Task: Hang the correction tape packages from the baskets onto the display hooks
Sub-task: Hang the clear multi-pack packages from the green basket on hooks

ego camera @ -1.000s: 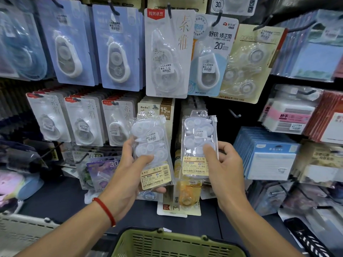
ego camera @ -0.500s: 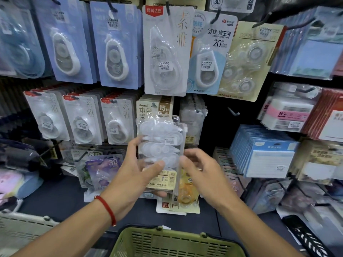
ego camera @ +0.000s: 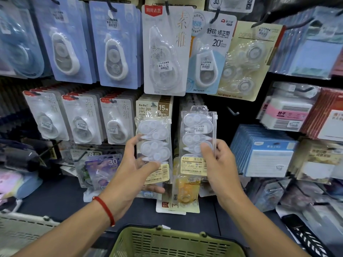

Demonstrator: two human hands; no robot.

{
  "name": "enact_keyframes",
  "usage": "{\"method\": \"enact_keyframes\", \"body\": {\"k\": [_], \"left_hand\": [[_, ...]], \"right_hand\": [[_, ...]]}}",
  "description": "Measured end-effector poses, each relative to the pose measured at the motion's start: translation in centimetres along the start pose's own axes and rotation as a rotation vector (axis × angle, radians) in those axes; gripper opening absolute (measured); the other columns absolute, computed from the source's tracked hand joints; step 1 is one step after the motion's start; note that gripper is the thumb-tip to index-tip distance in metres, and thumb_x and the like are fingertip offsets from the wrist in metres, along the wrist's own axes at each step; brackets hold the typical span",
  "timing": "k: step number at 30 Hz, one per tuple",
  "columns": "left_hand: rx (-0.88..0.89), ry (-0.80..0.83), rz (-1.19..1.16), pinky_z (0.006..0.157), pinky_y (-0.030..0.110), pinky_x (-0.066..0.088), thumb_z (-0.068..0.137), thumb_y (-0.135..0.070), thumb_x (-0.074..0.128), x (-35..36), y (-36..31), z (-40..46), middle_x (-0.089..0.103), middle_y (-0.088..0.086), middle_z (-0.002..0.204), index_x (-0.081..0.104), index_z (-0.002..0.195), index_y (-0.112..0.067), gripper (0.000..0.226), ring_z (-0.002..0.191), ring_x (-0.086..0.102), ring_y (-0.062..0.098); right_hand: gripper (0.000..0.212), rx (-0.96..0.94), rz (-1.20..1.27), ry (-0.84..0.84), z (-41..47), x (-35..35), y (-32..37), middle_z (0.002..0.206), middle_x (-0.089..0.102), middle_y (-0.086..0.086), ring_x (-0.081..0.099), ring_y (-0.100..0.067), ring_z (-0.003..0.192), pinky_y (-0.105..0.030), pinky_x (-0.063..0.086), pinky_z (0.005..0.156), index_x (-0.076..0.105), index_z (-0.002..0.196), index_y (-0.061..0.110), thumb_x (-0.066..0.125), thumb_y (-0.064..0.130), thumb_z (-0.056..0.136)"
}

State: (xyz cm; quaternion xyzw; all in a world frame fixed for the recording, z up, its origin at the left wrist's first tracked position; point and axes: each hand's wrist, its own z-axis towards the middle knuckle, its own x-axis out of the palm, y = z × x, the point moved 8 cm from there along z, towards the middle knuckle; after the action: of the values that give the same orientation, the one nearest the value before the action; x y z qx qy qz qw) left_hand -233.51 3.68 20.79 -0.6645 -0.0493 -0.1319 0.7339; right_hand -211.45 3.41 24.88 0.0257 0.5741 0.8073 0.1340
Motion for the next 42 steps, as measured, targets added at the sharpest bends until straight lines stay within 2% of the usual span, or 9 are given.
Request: {"method": "enact_keyframes", "body": {"k": [3,8,12,14,17,22,27,31,42], "left_hand": [[0.001,0.014,0.005,0.066,0.053,0.064,0.098,-0.001,0.067,0.2,-0.1,0.0,0.076,0.005,0.124,0.046,0.132,-0.058,0.07,0.117,0.069,0.036],[0.001,0.019,0.021,0.067,0.053,0.064,0.098,0.0,0.066,0.3,-0.3,-0.1,0.076,0.003,0.125,0.046,0.129,-0.062,0.071,0.117,0.07,0.034],[-0.007,-0.009,0.014,0.064,0.053,0.064,0.102,0.002,0.058,0.1,-0.4,-0.1,0.076,0.007,0.121,0.052,0.12,-0.064,0.069,0.107,0.073,0.038],[-0.009,-0.007,0.008,0.063,0.051,0.064,0.104,0.003,0.054,0.3,-0.4,-0.1,0.076,0.006,0.122,0.054,0.119,-0.063,0.068,0.105,0.074,0.037],[0.009,0.047,0.006,0.063,0.049,0.065,0.104,0.0,0.058,1.0,-0.6,-0.4,0.075,0.004,0.127,0.057,0.117,-0.062,0.064,0.112,0.072,0.034],[0.021,0.134,0.055,0.069,0.048,0.066,0.094,-0.016,0.068,2.4,-0.4,-1.0,0.077,0.002,0.119,0.054,0.133,-0.052,0.055,0.106,0.076,0.024],[0.032,0.107,0.088,0.08,0.043,0.066,0.097,0.003,0.065,2.7,-0.7,-1.2,0.077,0.009,0.114,0.054,0.144,-0.039,0.064,0.1,0.076,0.029],[0.008,0.133,0.063,0.09,0.044,0.064,0.091,0.017,0.066,2.9,-0.6,-1.3,0.074,0.008,0.127,0.055,0.145,-0.027,0.07,0.113,0.073,0.033],[0.002,0.158,0.045,0.104,0.047,0.057,0.073,0.003,0.083,3.5,-0.7,-1.4,0.073,0.003,0.132,0.062,0.139,-0.024,0.075,0.119,0.072,0.027]], "right_hand": [[0.017,0.027,0.057,0.007,0.1,-0.1,-0.1,0.098,0.067,-0.027,0.064,-0.05,0.089,-0.065,0.055,0.08,0.066,0.096,0.031,0.061,0.045,0.103],[0.021,0.039,0.088,-0.004,0.0,-0.2,-0.1,0.094,0.074,-0.017,0.068,-0.048,0.093,-0.065,0.057,0.081,0.069,0.099,0.032,0.062,0.052,0.097],[0.014,0.069,-0.066,-0.041,0.6,-0.8,-1.5,0.105,0.072,0.012,0.068,-0.009,0.091,-0.04,0.055,0.084,0.061,0.114,0.038,0.059,0.045,0.102],[0.027,0.067,-0.222,-0.064,0.6,-1.2,-1.7,0.125,0.061,0.016,0.06,-0.003,0.113,-0.032,0.048,0.098,0.054,0.129,0.036,0.06,0.038,0.103],[0.019,0.036,-0.271,0.054,0.4,0.0,-1.5,0.12,0.067,0.019,0.061,0.004,0.11,-0.03,0.05,0.099,0.065,0.12,0.036,0.063,0.039,0.101],[0.016,0.005,-0.158,0.324,-1.2,3.6,-0.8,0.103,0.076,0.008,0.071,-0.011,0.098,-0.042,0.058,0.089,0.072,0.105,0.026,0.062,0.039,0.104],[0.025,0.008,-0.045,0.125,-0.9,2.2,-0.6,0.082,0.066,-0.005,0.064,-0.025,0.077,-0.058,0.054,0.076,0.06,0.091,0.022,0.056,0.04,0.107],[0.04,0.043,-0.005,0.016,-0.7,0.9,-0.6,0.095,0.063,-0.03,0.064,-0.051,0.09,-0.068,0.054,0.077,0.056,0.092,0.019,0.051,0.058,0.098],[0.037,0.079,0.022,-0.078,-0.6,0.0,-1.2,0.085,0.06,-0.026,0.058,-0.027,0.075,-0.059,0.051,0.072,0.063,0.091,0.022,0.052,0.056,0.1]]}}
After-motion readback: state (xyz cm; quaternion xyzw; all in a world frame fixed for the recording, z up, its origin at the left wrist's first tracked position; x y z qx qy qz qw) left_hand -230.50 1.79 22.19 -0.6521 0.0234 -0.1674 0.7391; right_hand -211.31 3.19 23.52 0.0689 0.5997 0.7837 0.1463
